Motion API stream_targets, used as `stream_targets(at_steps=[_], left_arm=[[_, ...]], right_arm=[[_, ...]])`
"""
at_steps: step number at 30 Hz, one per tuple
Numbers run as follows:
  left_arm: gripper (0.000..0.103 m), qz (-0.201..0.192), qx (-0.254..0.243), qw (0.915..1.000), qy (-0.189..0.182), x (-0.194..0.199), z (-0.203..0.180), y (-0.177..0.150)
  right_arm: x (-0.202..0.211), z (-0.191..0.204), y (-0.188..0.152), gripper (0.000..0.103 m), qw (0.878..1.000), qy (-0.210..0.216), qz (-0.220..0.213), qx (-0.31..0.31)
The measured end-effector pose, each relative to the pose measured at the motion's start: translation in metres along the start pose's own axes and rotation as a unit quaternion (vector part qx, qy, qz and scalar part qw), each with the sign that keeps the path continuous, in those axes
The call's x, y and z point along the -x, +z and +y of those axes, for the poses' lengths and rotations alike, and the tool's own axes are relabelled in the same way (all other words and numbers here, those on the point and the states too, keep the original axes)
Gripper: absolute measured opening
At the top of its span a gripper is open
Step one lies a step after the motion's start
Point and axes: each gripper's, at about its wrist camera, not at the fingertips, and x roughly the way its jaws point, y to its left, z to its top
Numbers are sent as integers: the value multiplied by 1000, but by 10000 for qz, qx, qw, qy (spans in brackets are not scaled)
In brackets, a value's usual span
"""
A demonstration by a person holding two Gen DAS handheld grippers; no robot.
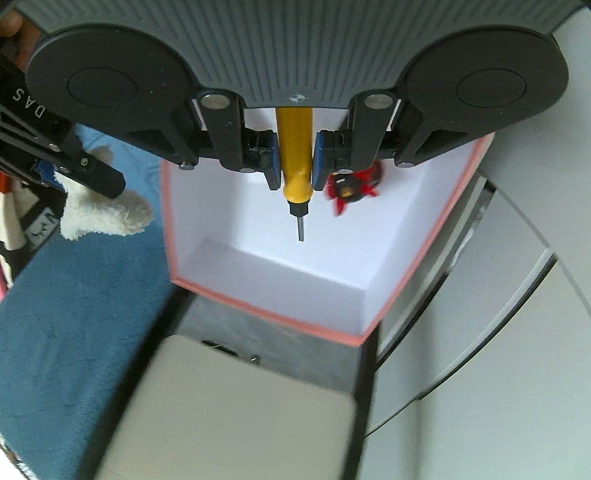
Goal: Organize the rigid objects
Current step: 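Carry the screwdriver and plush toy with both grippers over the pink box, then open the left gripper dropping the screwdriver while the right gripper releases the plush toy into the box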
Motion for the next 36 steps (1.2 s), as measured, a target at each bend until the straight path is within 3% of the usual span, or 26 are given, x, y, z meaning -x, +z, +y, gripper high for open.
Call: stream_targets(at_steps=[9,14,22,23,24,25,26,28,36], left_arm=[[21,451,285,9985,77,-37,50,-21],[21,640,307,9974,76,-52,53,-36],[22,620,245,9977,79,-50,49,-39],[26,650,247,9976,70,-49,49,-38],[39,664,248,9975,29,-49,48,-38],[47,661,246,9975,-51,-48,48,-38],[56,593,252,9979,-88,-43,47,-38],[56,441,210,9988,-5,-33,44,-36],[56,-211,376,9990,96,16,31,-33]], right_arm=[[-50,32,-26,34,9982,67,544,258],[-66,39,-43,35,9958,50,852,324],[-76,30,-54,37,9939,-15,1089,181],[-75,30,-54,37,9937,20,1107,180],[-76,31,-55,39,9936,51,1114,179],[-74,32,-55,47,9935,96,1122,182],[-72,33,-55,59,9933,124,1131,214],[-66,36,-53,67,9935,170,1081,314],[-25,21,-31,67,9977,280,599,172]])
